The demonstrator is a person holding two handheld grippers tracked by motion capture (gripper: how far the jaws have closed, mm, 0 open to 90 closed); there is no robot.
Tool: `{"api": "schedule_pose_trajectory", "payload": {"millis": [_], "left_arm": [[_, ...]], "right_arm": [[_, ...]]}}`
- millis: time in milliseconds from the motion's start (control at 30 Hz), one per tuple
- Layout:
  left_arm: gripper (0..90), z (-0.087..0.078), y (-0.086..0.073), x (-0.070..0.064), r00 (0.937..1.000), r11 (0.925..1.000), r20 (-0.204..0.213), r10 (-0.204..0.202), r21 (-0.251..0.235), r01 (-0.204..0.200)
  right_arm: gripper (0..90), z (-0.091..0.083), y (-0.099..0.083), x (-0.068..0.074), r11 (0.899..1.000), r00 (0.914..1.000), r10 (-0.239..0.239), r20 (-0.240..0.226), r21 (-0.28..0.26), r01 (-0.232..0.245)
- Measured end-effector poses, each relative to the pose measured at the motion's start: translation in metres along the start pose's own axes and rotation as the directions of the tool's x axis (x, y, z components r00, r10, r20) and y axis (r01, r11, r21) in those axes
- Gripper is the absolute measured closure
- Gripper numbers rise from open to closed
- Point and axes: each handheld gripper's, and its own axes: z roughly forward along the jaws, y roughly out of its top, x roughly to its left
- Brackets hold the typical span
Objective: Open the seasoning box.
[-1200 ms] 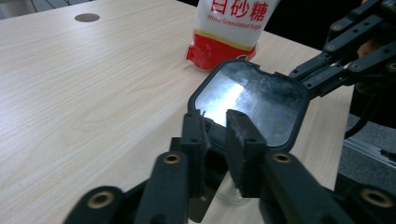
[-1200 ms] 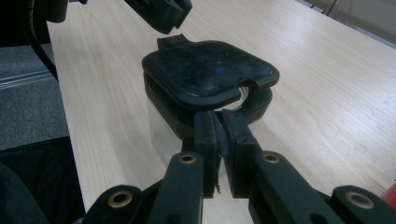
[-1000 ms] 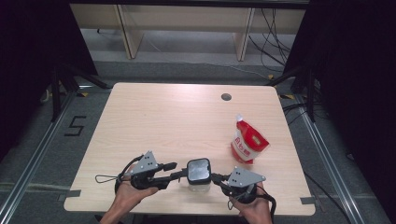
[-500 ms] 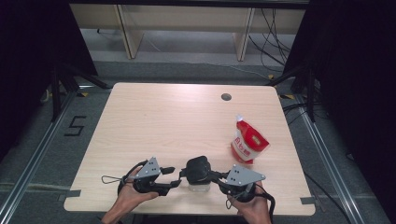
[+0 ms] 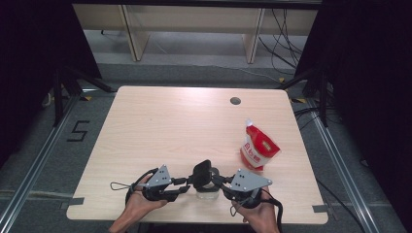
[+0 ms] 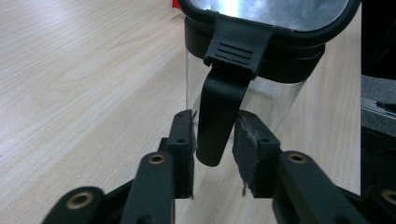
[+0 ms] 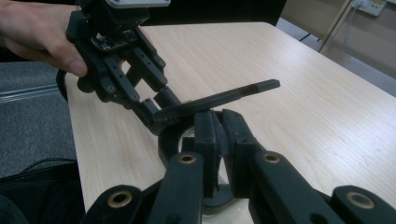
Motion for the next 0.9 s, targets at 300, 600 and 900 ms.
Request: {"api": "schedule_pose_trajectory", "payload": {"millis": [300, 600, 900], "left_arm": [[73.2, 0.000, 0.000, -0.001, 0.9993, 0.9994, -0.022, 0.031, 0.016, -0.031], [73.4, 0.000, 0.000, -0.004, 0.9992, 0.9995, -0.028, 0.027, 0.016, -0.027], [73.4, 0.000, 0.001, -0.005, 0.9984, 0.9989, -0.033, 0.045, 0.016, -0.045]], "right_arm": [[85.7, 0.004, 0.008, 0.002, 1.000, 0.9999, -0.008, -0.012, -0.007, 0.008], [85.7, 0.018, 0.023, 0.008, 0.999, 0.9987, -0.035, -0.036, -0.027, 0.034], [85.8, 0.028, 0.029, 0.011, 0.999, 0.9980, -0.033, -0.053, -0.033, 0.031]]}}
